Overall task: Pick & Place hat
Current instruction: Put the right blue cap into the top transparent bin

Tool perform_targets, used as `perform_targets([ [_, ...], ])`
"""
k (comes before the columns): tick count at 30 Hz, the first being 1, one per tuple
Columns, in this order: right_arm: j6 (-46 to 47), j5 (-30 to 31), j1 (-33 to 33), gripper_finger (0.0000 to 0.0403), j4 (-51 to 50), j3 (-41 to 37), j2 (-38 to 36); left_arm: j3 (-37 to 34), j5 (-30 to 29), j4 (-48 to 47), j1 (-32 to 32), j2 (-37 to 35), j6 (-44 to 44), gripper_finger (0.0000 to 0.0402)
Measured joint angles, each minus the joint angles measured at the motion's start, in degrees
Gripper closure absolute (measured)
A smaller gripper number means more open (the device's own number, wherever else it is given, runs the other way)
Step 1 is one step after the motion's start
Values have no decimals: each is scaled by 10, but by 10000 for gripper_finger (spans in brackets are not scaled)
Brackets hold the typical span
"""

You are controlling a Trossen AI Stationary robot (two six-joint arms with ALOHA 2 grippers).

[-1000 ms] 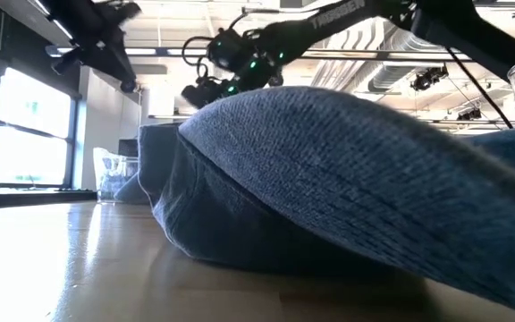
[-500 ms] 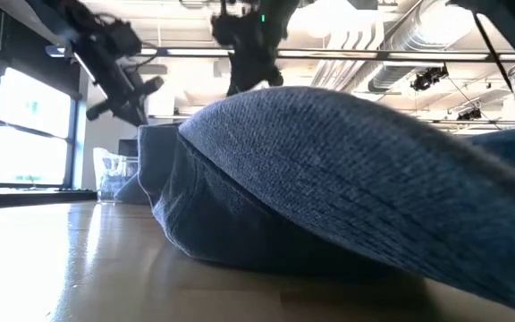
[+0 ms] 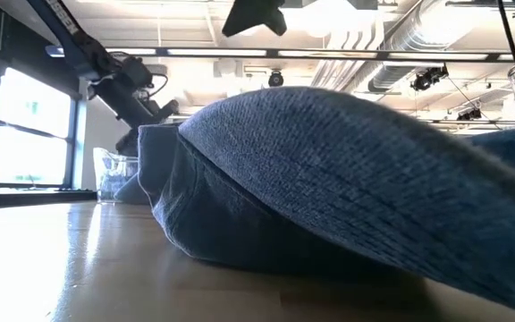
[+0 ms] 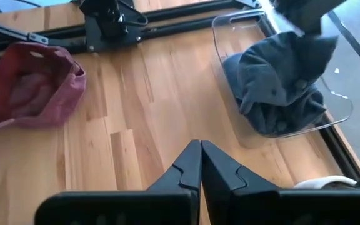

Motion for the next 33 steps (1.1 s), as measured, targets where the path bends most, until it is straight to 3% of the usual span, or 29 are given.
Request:
perform_targets([
  [8,1,9,0,401,-1,0,-15,0,104,-4,-22,29,48,401],
  [16,0,8,0,399,-3,0,-14,0,73,6,-69,81,65,401],
  [22,0,15,6,398,-4,0,-16,23,43,6,-97,78,65,401],
  [26,0,31,11,397,-15,0,-16,62,35,-49,-97,26,76,401],
  [33,-2,33,14,399,-52,0,-25,122,18,-266,-117,-73,161,401],
])
